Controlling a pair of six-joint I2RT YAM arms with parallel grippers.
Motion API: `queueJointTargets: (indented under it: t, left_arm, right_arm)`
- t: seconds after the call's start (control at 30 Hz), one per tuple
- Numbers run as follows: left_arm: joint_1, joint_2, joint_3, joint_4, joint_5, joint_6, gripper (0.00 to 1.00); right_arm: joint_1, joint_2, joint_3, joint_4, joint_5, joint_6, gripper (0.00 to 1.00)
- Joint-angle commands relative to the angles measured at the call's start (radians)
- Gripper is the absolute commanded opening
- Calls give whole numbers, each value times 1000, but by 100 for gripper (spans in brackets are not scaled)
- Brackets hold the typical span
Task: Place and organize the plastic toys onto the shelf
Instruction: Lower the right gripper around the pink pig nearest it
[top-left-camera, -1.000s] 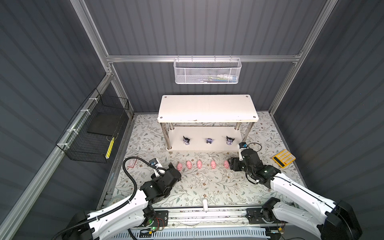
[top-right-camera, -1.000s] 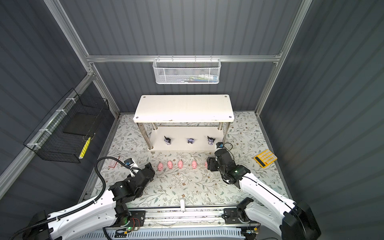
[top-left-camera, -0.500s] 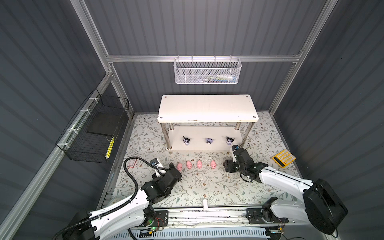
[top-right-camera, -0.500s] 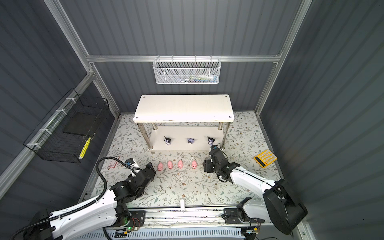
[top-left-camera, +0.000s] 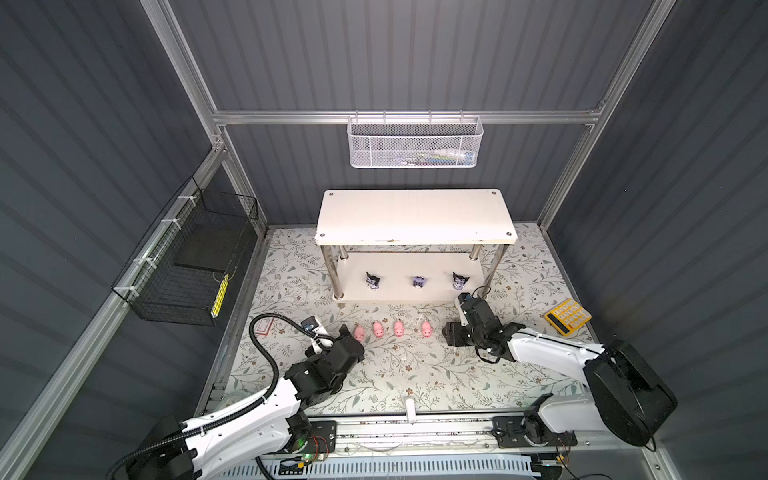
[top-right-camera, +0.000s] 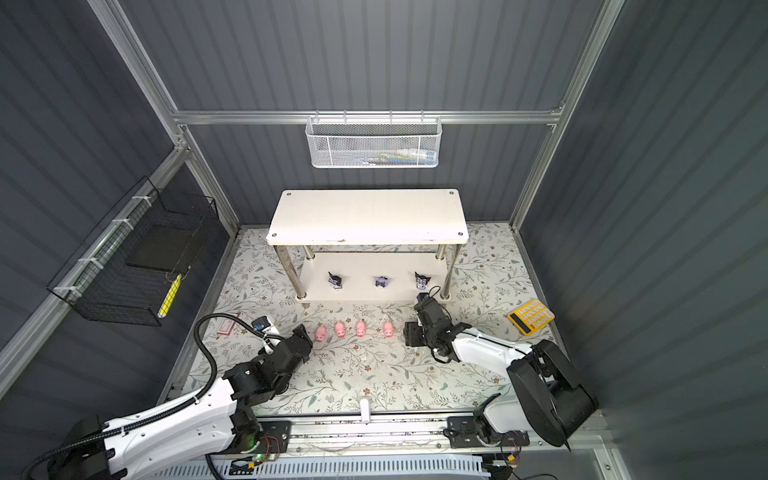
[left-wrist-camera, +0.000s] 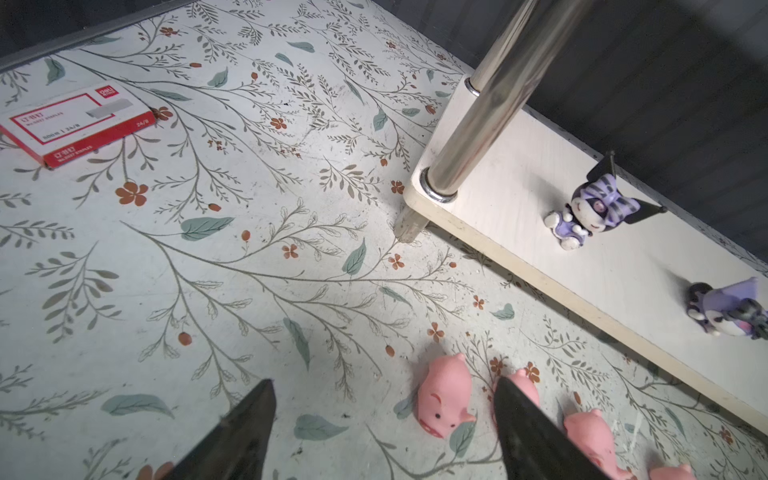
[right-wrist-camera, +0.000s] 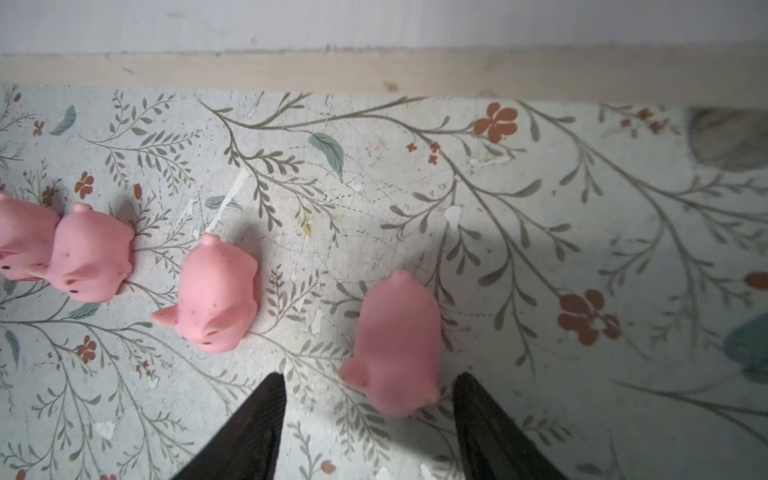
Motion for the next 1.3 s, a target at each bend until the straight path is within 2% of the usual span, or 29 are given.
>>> queueJointTargets:
  t: [0.0,0.73,0.97,1.07,1.27]
  left_arm:
    - [4,-1,-14,1,-11,-6,82]
    - [6,-1,-36,3,-7,-34,82]
    - [7,-1,-42,8,-2,-40,82]
    - [7,-5,-46,8,-2,-42,82]
    - [9,-18,-55,8,-1,-50,82]
  right_arm:
    - [-3,21,33,9,9,-8,63]
    - [-3,59,63,-34,73,-11,39]
    - [-2,65,67,-38,78,-9,39]
    - [-3,74,72,-39,77,-8,43]
    - [-3,94,87,-50,78,-6,39]
